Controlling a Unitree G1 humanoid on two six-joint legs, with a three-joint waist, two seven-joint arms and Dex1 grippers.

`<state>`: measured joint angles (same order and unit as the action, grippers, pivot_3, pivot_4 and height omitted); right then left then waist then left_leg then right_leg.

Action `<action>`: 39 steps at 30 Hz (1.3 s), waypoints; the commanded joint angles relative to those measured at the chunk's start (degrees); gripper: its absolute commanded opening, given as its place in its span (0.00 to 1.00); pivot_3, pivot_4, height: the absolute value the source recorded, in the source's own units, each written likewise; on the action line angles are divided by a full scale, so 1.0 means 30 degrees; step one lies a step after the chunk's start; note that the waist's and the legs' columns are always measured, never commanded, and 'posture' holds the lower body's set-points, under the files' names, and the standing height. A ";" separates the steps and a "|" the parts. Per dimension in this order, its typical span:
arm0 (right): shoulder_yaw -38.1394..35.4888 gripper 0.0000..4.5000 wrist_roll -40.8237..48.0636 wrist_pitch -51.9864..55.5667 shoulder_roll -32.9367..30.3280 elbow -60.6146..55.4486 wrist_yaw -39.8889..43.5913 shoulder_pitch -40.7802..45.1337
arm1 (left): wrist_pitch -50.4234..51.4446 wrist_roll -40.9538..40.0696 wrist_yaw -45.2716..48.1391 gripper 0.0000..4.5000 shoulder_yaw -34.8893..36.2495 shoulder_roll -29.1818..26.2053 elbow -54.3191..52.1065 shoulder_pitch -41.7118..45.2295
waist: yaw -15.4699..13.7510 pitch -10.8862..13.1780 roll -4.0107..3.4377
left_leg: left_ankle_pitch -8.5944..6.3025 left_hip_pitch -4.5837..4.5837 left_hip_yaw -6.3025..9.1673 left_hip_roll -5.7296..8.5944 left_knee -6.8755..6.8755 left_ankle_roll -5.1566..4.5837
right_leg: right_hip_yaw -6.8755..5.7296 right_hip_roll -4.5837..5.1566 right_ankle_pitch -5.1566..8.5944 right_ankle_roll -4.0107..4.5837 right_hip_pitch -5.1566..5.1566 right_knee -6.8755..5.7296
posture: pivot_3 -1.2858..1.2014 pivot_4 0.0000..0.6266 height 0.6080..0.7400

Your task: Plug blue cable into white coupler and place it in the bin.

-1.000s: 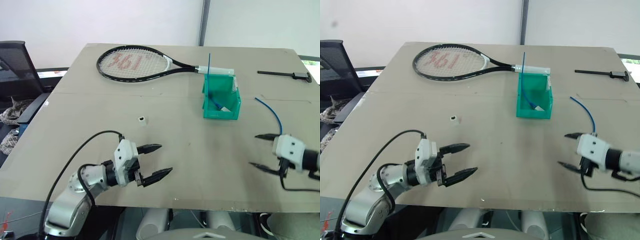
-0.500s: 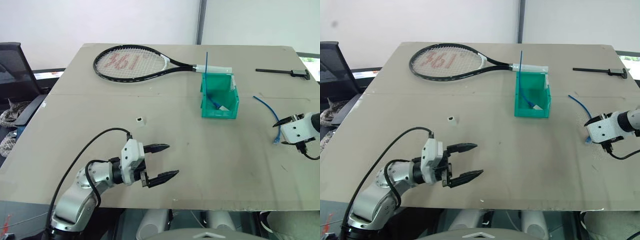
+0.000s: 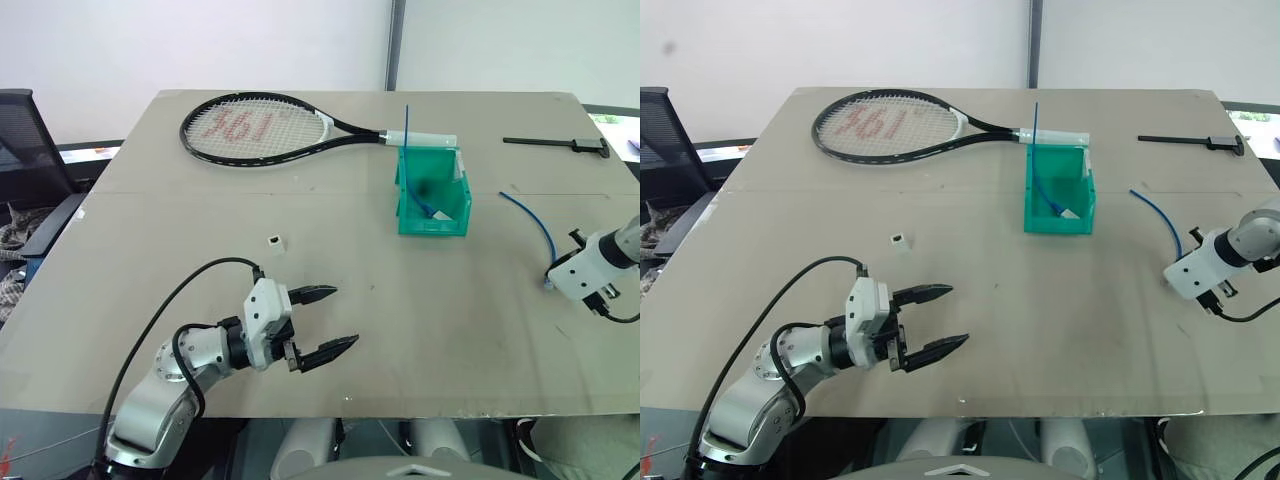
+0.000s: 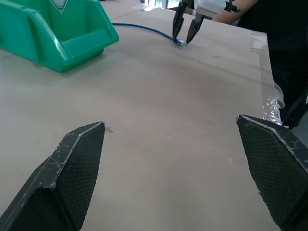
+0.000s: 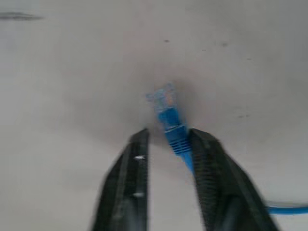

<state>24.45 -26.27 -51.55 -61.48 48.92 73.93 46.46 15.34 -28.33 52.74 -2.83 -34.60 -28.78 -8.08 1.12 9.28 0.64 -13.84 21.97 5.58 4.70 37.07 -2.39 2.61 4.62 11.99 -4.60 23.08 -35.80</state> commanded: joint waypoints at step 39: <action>-0.9059 0.84 1.2003 2.8333 0.8270 -2.5756 -0.2604 -1.1639 | -0.0899 0.4337 0.1732 1.00 -0.3355 0.1654 0.9858 1.0355 | -0.0623 -0.0054 0.0008 | 0.0027 0.0306 0.0216 0.0033 -0.0036 0.0121 | -0.0174 -0.0006 -0.0073 -0.0048 0.0279 -0.0011 | 0.52 0.24 1.00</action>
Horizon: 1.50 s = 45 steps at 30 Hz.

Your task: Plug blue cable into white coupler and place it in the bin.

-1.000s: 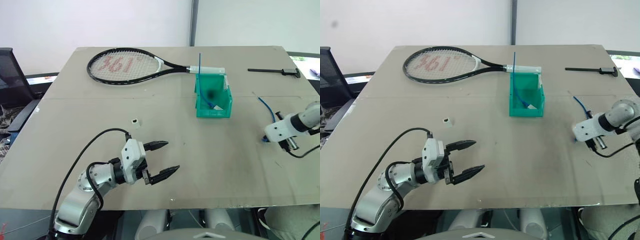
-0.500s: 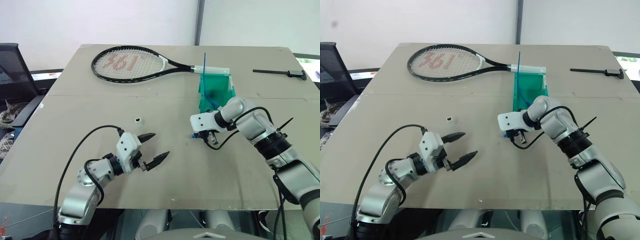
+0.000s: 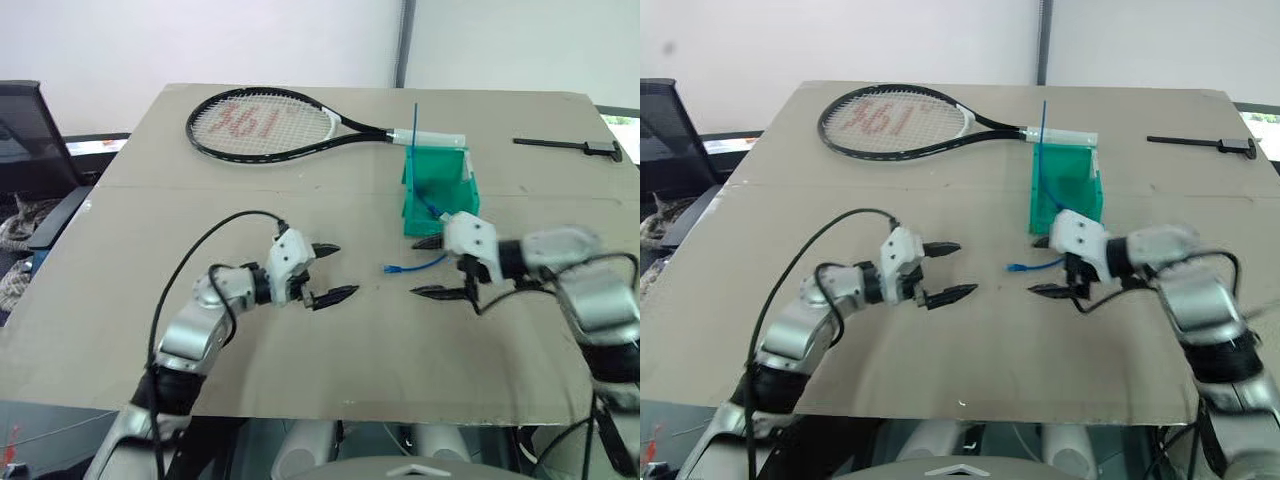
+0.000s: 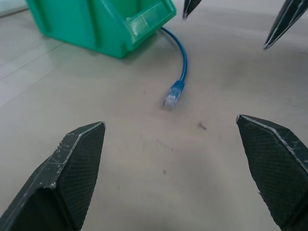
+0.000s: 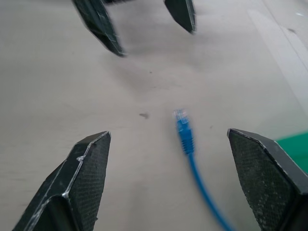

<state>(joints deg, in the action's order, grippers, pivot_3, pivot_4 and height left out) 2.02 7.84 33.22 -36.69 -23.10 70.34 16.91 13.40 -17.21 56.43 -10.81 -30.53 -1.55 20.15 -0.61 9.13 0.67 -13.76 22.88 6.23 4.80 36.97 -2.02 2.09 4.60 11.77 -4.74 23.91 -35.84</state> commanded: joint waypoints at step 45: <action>-0.5976 0.85 2.1284 0.4459 1.0055 -0.7407 -2.1677 -0.9419 | -1.3591 0.2822 0.3974 0.00 -0.1342 0.3919 0.5704 0.4946 | -0.0025 -0.0010 -0.0015 | -0.0037 -0.0044 0.0019 -0.0009 0.0079 -0.0073 | -0.0002 -0.0013 0.0003 -0.0008 -0.0075 -0.0028 | 0.52 0.24 1.00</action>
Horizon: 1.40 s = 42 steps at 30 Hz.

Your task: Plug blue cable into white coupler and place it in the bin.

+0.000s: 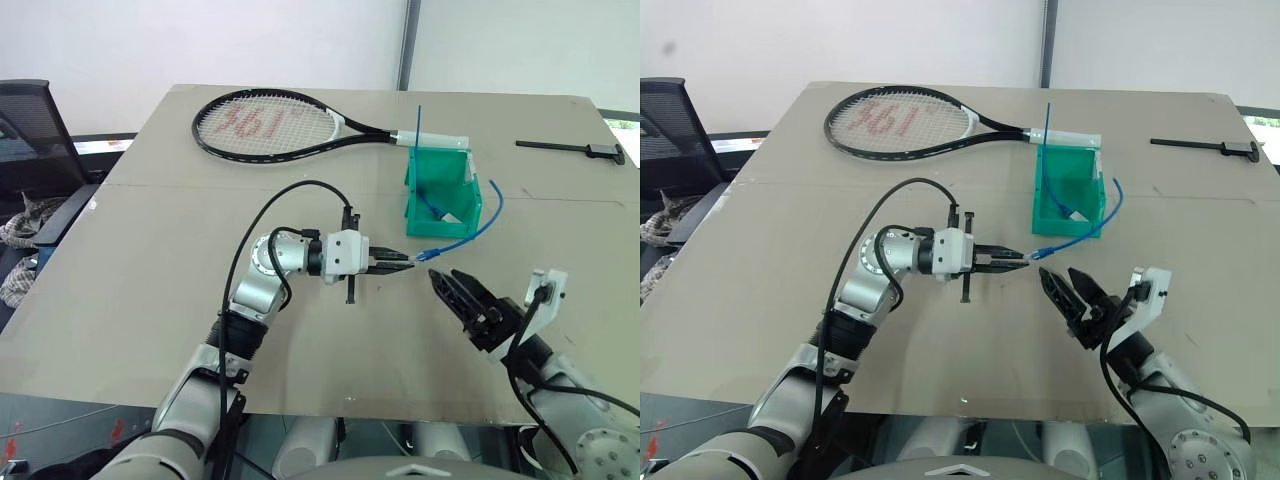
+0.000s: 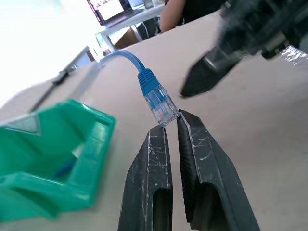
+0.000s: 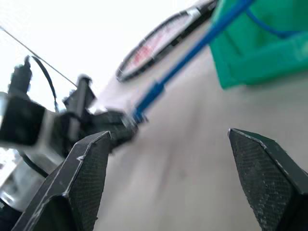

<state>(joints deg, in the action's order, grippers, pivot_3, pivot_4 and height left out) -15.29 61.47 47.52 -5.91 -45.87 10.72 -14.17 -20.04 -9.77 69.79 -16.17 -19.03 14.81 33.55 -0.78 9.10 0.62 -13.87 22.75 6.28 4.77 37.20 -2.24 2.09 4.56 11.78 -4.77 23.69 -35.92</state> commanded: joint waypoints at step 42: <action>0.3401 0.00 0.5391 -0.2659 -0.4390 0.2384 -0.3987 0.3705 | 1.0604 -0.6215 -0.2665 0.96 0.5436 -0.6020 -0.4575 -0.3740 | 0.0886 0.0006 -0.0012 | 0.0003 -0.0017 0.0009 -0.0022 0.0000 -0.0010 | 0.0013 -0.0056 0.0001 -0.0005 0.0003 -0.0029 | 0.52 0.24 1.00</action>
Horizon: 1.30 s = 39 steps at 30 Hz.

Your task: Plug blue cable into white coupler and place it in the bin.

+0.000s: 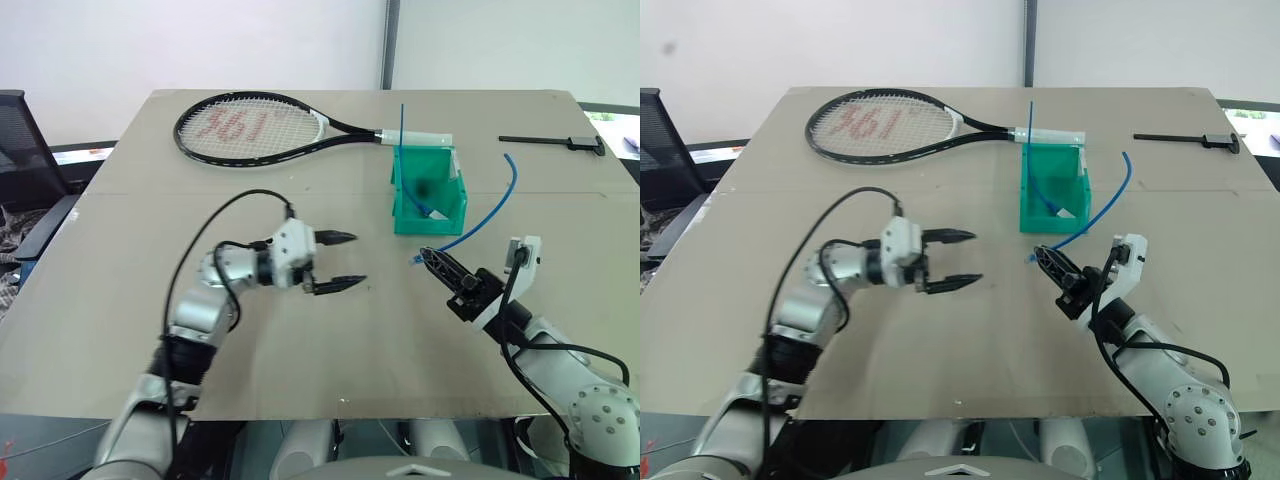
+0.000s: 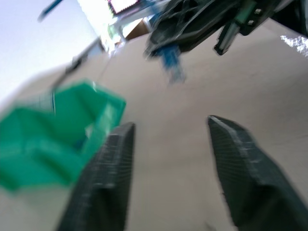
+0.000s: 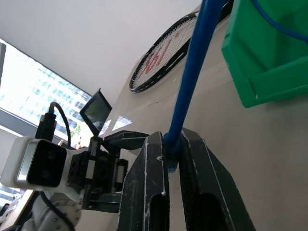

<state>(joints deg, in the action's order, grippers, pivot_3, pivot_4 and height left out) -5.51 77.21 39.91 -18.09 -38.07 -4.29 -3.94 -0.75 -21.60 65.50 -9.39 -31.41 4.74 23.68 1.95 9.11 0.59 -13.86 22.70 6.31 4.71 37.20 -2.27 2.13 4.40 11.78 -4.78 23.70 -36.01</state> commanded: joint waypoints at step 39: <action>0.0724 0.00 -0.1708 -0.0134 -0.0693 -0.0083 0.2249 0.0296 | -0.3779 0.4099 0.2032 0.46 0.3207 -0.2070 1.4642 0.4383 | -0.0397 -0.0003 0.0022 | -0.0002 -0.0009 0.0014 0.0017 -0.0016 0.0005 | -0.0024 0.0028 -0.0004 0.0007 0.0012 0.0010 | 0.52 0.24 1.00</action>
<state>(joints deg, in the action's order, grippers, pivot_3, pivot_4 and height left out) -2.28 71.96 40.47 -19.96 -35.29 2.26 -3.08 -10.70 -9.07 70.34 -0.12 -37.69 48.02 35.86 0.76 9.10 0.65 -13.87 22.67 6.35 4.76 37.15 -2.26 2.05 4.48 11.77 -4.76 23.73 -35.98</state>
